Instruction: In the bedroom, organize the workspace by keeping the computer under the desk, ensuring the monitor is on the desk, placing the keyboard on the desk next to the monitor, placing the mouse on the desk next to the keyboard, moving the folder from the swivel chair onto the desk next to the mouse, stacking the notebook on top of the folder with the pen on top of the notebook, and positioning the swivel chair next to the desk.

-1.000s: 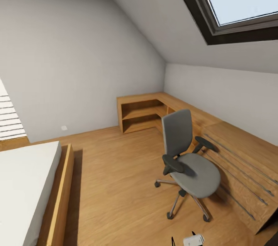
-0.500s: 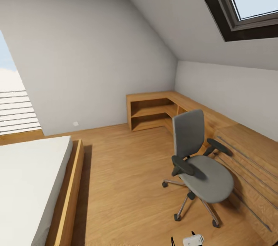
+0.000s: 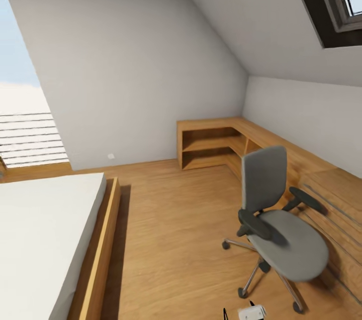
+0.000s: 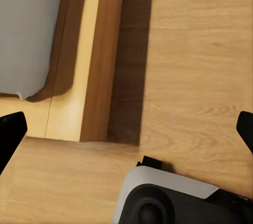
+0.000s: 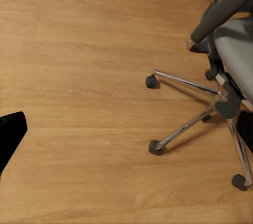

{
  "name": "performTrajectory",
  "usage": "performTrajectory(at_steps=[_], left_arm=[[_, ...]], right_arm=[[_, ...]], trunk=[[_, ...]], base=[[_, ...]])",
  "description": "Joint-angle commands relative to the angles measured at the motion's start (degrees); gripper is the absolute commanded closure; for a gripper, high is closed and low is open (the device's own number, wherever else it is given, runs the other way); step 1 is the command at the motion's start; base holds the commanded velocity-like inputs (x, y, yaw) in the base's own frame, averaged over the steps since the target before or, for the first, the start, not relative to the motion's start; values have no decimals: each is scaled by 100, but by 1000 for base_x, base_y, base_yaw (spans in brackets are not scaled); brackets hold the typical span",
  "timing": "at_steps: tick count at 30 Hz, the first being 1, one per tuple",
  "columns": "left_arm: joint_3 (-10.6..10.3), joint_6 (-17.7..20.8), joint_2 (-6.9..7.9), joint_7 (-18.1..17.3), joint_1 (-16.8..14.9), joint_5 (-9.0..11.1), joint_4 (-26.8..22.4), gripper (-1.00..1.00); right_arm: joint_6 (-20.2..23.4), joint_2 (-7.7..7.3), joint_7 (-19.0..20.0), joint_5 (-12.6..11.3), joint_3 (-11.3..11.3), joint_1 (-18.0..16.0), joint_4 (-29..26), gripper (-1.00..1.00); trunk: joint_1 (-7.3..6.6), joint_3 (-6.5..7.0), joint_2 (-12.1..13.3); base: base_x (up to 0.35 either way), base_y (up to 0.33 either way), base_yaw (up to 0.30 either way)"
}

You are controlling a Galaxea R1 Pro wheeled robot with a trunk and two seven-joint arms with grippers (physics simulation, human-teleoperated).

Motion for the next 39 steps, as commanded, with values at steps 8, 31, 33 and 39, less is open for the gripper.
performTrajectory(at_steps=[8,31,33,39], left_arm=[[-51,-4,8,46,1,23,-13,-100],[-51,-5,11,52,1,22,-13,-100],[-51,-4,11,50,1,22,-14,-100],[-51,-14,7,47,1,18,-18,-100]], right_arm=[[0,7,-52,-2,56,-4,0,-100],[-11,0,-52,7,76,-3,0,-100],[-11,0,-52,7,77,-3,0,-100],[-12,0,-52,7,75,-3,0,-100]], trunk=[[4,-64,-6],[4,-123,-6],[4,-123,-6],[4,-123,-6]], base=[[314,-37,172],[87,-92,145],[1,-167,227],[0,-66,258]])
